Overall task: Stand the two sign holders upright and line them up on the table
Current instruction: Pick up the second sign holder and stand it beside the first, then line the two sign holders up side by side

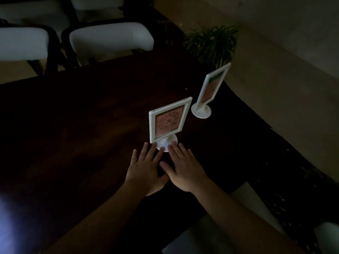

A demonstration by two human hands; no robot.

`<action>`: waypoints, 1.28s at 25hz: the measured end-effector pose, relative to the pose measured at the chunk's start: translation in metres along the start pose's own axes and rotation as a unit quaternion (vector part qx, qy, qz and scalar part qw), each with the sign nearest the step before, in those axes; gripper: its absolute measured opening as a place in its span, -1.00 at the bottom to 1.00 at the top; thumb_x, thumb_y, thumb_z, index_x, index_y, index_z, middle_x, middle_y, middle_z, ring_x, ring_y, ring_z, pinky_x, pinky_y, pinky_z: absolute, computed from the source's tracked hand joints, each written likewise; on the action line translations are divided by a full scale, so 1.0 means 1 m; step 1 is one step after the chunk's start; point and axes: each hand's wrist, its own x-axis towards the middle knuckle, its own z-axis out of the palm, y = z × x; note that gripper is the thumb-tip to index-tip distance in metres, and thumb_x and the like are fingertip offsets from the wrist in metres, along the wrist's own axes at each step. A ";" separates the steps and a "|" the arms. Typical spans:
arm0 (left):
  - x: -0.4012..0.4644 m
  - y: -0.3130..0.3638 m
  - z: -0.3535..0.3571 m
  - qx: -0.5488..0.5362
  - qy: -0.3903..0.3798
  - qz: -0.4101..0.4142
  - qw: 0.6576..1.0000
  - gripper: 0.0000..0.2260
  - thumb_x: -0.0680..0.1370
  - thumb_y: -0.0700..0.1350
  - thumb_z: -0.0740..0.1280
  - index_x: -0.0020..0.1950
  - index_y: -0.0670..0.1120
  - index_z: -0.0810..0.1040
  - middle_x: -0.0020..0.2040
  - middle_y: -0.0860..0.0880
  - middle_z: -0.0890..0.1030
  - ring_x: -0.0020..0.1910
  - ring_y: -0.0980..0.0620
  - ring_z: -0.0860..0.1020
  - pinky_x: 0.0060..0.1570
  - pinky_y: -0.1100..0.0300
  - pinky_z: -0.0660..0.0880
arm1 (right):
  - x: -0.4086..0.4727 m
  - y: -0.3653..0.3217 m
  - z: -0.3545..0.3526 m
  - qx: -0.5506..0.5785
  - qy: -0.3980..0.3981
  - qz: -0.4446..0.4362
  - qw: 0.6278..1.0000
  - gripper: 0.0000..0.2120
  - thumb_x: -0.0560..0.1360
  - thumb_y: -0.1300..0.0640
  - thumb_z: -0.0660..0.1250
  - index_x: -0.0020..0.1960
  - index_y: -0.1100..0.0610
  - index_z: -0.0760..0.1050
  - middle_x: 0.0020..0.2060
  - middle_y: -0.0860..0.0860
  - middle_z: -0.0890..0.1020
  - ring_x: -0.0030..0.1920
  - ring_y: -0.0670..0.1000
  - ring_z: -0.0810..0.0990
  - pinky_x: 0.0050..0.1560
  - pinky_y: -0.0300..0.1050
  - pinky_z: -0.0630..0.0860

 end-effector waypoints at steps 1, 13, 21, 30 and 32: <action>0.005 0.003 -0.001 -0.003 -0.003 -0.003 1.000 -0.22 0.44 0.43 -0.09 0.58 0.14 -0.22 0.61 -0.01 -0.22 0.52 -0.06 -0.36 0.48 -0.20 -0.24 | 0.004 0.004 -0.003 0.000 -0.003 0.002 1.000 -0.16 0.45 -0.47 -0.32 0.58 0.00 -0.14 0.59 -0.06 -0.13 0.55 -0.07 -0.24 0.49 -0.01 -0.28; 0.067 0.015 -0.015 -0.014 -0.030 -0.010 0.999 -0.19 0.41 0.42 -0.09 0.58 0.14 -0.21 0.62 -0.01 -0.21 0.55 -0.08 -0.29 0.48 -0.20 -0.20 | 0.047 0.034 -0.029 0.013 -0.009 0.017 1.000 -0.17 0.47 -0.45 -0.25 0.59 0.01 -0.12 0.60 -0.05 -0.12 0.56 -0.05 -0.22 0.49 -0.01 -0.26; 0.096 0.010 -0.018 -0.011 -0.033 -0.001 0.999 -0.19 0.41 0.41 -0.05 0.58 0.15 -0.23 0.61 0.01 -0.23 0.54 -0.08 -0.31 0.48 -0.19 -0.21 | 0.069 0.040 -0.035 0.018 0.003 0.027 0.999 -0.16 0.48 -0.44 -0.25 0.59 0.04 -0.14 0.59 -0.02 -0.13 0.56 -0.04 -0.20 0.51 0.02 -0.22; 0.082 0.021 -0.047 -0.085 -0.019 0.029 0.996 -0.23 0.45 0.34 0.17 0.58 0.04 0.08 0.59 -0.05 0.19 0.55 -0.12 0.12 0.47 -0.04 0.16 | 0.057 0.066 -0.088 0.078 0.059 -0.029 0.995 -0.45 0.58 -0.17 0.20 0.49 0.04 0.30 0.47 0.01 0.38 0.48 0.01 0.29 0.41 -0.04 0.26; 0.073 0.030 -0.070 -0.130 0.006 0.072 0.989 -0.45 0.48 0.25 0.25 0.41 0.04 0.39 0.34 0.00 0.51 0.32 -0.04 0.47 0.24 0.05 0.45 | 0.048 0.077 -0.124 0.079 0.124 -0.051 0.988 -0.62 0.54 -0.08 0.32 0.30 0.04 0.53 0.20 0.00 0.64 0.21 -0.01 0.58 0.20 -0.09 0.50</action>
